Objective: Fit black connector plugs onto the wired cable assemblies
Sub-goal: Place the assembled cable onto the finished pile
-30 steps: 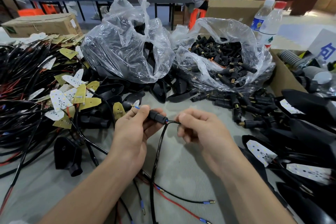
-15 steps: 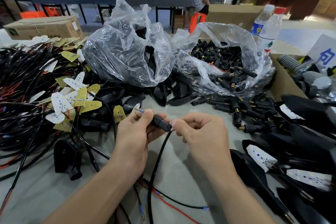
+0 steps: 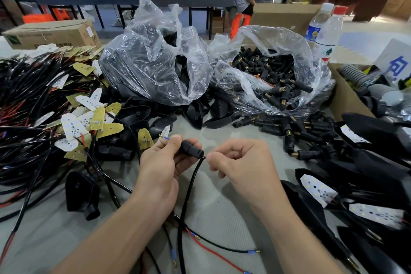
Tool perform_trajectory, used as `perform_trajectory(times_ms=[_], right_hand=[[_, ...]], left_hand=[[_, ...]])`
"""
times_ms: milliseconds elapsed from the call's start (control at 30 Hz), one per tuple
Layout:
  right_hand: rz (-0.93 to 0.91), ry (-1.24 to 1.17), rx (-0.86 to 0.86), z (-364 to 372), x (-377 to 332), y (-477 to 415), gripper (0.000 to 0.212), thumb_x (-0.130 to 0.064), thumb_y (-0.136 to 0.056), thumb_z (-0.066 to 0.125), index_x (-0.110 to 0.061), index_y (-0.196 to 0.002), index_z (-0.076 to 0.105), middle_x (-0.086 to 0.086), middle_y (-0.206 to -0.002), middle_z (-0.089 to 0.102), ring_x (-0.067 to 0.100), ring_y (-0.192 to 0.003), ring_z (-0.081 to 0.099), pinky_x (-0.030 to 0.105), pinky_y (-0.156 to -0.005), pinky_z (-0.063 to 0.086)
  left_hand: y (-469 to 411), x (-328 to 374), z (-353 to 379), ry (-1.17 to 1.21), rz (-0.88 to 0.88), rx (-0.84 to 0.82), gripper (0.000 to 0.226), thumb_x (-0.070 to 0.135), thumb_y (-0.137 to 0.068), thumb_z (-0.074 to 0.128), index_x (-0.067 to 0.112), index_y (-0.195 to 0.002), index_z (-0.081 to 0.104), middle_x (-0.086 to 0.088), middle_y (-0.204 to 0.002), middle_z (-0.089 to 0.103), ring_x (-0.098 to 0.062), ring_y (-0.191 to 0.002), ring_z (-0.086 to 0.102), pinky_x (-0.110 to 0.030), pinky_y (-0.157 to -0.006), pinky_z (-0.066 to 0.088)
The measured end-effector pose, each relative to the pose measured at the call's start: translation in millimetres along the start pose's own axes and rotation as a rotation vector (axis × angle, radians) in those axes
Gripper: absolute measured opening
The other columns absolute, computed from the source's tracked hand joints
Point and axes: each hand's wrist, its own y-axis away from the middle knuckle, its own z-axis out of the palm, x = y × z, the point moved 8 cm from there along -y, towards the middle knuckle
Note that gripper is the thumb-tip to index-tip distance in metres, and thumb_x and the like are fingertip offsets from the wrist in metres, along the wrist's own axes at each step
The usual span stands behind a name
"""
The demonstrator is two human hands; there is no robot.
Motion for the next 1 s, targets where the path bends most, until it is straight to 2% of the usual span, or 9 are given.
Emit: perform_trajectory(times_ms=[67,233,400,500,633,767,867,933,1000], right_hand=[[-0.014,0.055,0.08,-0.5,-1.0,1.6,0.011,-0.022,-0.081,0.081,-0.027,-0.072,0.077,0.003,-0.062,0.071,0.009,-0.052,0.057,0.033,-0.054,0.049],[-0.039,0.198,0.224,-2.1,-1.5,1.5,0.01,-0.03,-0.081,0.081,-0.031,-0.074,0.074,-0.012,-0.062,0.069,0.003,-0.054,0.059,0.025,-0.056,0.05],[-0.024,0.161,0.128,7.0,-1.5,3.5,0.011,-0.029,-0.08,0.081,-0.034,-0.075,0.073,-0.01,-0.059,0.068,0.001,-0.048,0.054,0.016,-0.049,0.043],[0.063,-0.105,-0.025,7.1,4.9,-1.2,0.017,-0.015,-0.087,0.072,-0.016,-0.07,0.074,0.005,-0.06,0.069,0.013,-0.051,0.053,0.026,-0.053,0.044],[0.151,-0.326,-0.12,13.6,11.2,-2.4,0.018,-0.004,-0.087,0.072,-0.013,-0.072,0.074,0.011,-0.057,0.062,0.014,-0.047,0.046,0.019,-0.048,0.038],[0.135,-0.203,-0.074,13.5,14.5,-5.5,0.019,-0.01,-0.081,0.081,-0.021,-0.067,0.076,0.003,-0.058,0.065,0.015,-0.051,0.047,0.024,-0.052,0.037],[0.073,-0.024,0.074,6.3,12.8,-5.2,0.015,-0.021,-0.077,0.086,-0.027,-0.069,0.075,-0.002,-0.055,0.067,0.004,-0.044,0.046,0.016,-0.047,0.034],[0.071,-0.019,0.105,8.4,13.6,-3.0,0.016,-0.021,-0.078,0.086,-0.029,-0.069,0.075,-0.002,-0.054,0.067,0.001,-0.041,0.045,0.013,-0.044,0.033],[0.126,-0.089,0.06,13.3,16.5,-1.3,0.018,-0.019,-0.079,0.084,-0.026,-0.065,0.075,0.0,-0.054,0.067,0.006,-0.045,0.047,0.018,-0.048,0.036]], left_hand=[[-0.1,1.4,-0.3,-0.017,0.014,0.002,0.025,0.011,-0.105,0.052,0.009,-0.084,0.066,-0.01,-0.076,0.077,-0.018,-0.068,0.076,-0.025,-0.057,0.061],[1.7,1.0,0.7,-0.031,0.034,0.002,0.023,0.011,-0.106,0.052,0.008,-0.086,0.064,-0.011,-0.078,0.077,-0.019,-0.07,0.076,-0.025,-0.057,0.059],[0.5,2.6,-1.9,-0.004,0.032,0.033,0.021,0.009,-0.105,0.052,0.007,-0.087,0.062,-0.012,-0.076,0.076,-0.02,-0.067,0.075,-0.026,-0.056,0.059],[-0.8,1.8,0.0,0.001,0.014,0.021,0.021,0.009,-0.105,0.052,0.008,-0.087,0.062,-0.01,-0.074,0.076,-0.018,-0.065,0.075,-0.025,-0.055,0.059],[-1.7,-0.4,2.8,0.004,-0.012,-0.017,0.023,0.01,-0.104,0.053,0.009,-0.084,0.063,-0.012,-0.075,0.076,-0.019,-0.064,0.075,-0.026,-0.056,0.061],[-2.5,0.2,0.2,-0.005,0.0,0.001,0.023,0.01,-0.104,0.053,0.008,-0.084,0.064,-0.014,-0.076,0.076,-0.02,-0.065,0.075,-0.026,-0.053,0.059],[-0.9,3.8,1.0,-0.055,0.068,-0.001,0.023,0.009,-0.104,0.053,0.008,-0.082,0.061,-0.014,-0.077,0.076,-0.022,-0.066,0.075,-0.027,-0.056,0.059],[0.5,7.4,0.7,-0.092,0.118,0.0,0.021,0.008,-0.104,0.054,0.007,-0.084,0.061,-0.014,-0.078,0.076,-0.023,-0.068,0.075,-0.028,-0.058,0.06],[2.0,9.1,0.0,-0.094,0.123,0.0,0.021,0.009,-0.104,0.054,0.006,-0.085,0.061,-0.015,-0.079,0.076,-0.023,-0.069,0.075,-0.028,-0.058,0.06]])
